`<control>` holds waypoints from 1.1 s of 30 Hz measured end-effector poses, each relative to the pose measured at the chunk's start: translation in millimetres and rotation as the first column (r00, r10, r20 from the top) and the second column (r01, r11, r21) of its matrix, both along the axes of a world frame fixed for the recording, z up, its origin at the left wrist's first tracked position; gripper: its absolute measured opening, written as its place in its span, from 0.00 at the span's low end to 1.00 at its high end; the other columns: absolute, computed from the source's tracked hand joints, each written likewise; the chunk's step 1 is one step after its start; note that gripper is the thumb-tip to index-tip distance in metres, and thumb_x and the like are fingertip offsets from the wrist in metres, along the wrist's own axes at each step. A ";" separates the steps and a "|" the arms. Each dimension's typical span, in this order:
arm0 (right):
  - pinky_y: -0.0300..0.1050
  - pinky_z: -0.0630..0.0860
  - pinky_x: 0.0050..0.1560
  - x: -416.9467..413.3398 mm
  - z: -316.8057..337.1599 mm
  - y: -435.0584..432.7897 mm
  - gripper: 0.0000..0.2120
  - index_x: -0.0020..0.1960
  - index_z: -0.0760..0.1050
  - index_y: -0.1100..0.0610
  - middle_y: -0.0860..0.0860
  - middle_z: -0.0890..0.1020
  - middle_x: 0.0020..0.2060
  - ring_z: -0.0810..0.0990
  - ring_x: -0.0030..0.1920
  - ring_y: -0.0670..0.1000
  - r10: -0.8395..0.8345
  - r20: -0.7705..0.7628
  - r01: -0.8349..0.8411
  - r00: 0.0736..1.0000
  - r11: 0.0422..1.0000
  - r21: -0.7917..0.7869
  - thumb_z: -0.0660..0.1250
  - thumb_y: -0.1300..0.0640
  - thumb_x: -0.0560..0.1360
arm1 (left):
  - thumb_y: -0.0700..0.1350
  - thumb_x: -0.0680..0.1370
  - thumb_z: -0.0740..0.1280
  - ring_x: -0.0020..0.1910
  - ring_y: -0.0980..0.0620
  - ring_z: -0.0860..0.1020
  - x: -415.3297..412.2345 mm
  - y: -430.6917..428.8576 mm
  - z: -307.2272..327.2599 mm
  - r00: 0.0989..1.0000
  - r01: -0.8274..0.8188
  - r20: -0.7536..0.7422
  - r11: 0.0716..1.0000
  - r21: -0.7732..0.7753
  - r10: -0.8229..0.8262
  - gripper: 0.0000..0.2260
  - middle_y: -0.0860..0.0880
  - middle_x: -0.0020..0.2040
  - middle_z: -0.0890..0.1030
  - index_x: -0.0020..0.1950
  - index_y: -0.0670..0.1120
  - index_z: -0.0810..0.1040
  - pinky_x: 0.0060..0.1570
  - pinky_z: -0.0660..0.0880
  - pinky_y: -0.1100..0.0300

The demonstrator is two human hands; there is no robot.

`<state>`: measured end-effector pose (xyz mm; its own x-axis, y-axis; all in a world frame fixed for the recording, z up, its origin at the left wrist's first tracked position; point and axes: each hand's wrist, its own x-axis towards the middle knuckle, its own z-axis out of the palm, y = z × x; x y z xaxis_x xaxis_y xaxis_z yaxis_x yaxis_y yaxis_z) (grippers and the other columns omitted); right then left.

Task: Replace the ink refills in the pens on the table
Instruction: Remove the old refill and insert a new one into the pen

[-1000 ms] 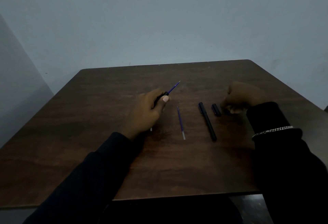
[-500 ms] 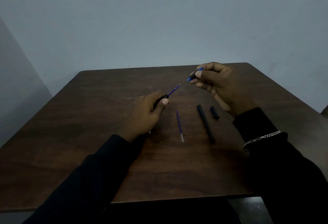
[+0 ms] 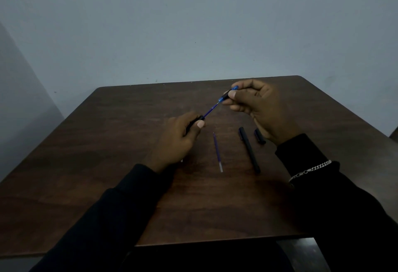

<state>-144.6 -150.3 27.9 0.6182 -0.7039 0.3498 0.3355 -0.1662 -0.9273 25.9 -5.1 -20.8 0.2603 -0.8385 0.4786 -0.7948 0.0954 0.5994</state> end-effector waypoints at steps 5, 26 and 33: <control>0.41 0.83 0.42 -1.3 0.3 1.6 0.05 0.53 0.79 0.62 0.60 0.87 0.46 0.88 0.46 0.56 0.006 -0.016 -0.006 1.000 1.000 -0.015 0.71 0.66 0.77 | 0.46 0.87 0.62 0.41 0.49 0.79 -0.6 2.6 1.6 1.000 -0.007 0.003 1.000 0.011 0.007 0.09 0.49 0.40 0.81 0.50 0.48 0.79 0.41 0.76 0.49; 0.44 0.84 0.42 4.1 -5.2 11.8 0.09 0.55 0.79 0.64 0.62 0.86 0.44 0.88 0.46 0.58 0.055 -0.150 -0.073 0.987 0.990 -0.121 0.72 0.69 0.76 | 0.46 0.86 0.62 0.37 0.47 0.79 -0.7 2.0 1.7 0.999 0.030 0.036 1.000 -0.010 -0.030 0.10 0.47 0.38 0.81 0.51 0.45 0.80 0.40 0.76 0.46; 0.41 0.83 0.41 5.7 -7.6 15.5 0.09 0.55 0.80 0.67 0.62 0.87 0.45 0.88 0.48 0.59 0.060 -0.197 -0.094 0.979 0.982 -0.167 0.73 0.68 0.76 | 0.52 0.84 0.60 0.35 0.50 0.78 5.7 0.3 -4.0 0.996 0.030 0.084 0.999 -0.011 -0.029 0.13 0.48 0.37 0.80 0.51 0.46 0.80 0.37 0.75 0.45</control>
<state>-138.9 -134.8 20.3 0.7351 -0.5903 0.3335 0.1738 -0.3114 -0.9342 31.5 -4.7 -24.8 0.1944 -0.8392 0.5079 -0.8389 0.1261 0.5295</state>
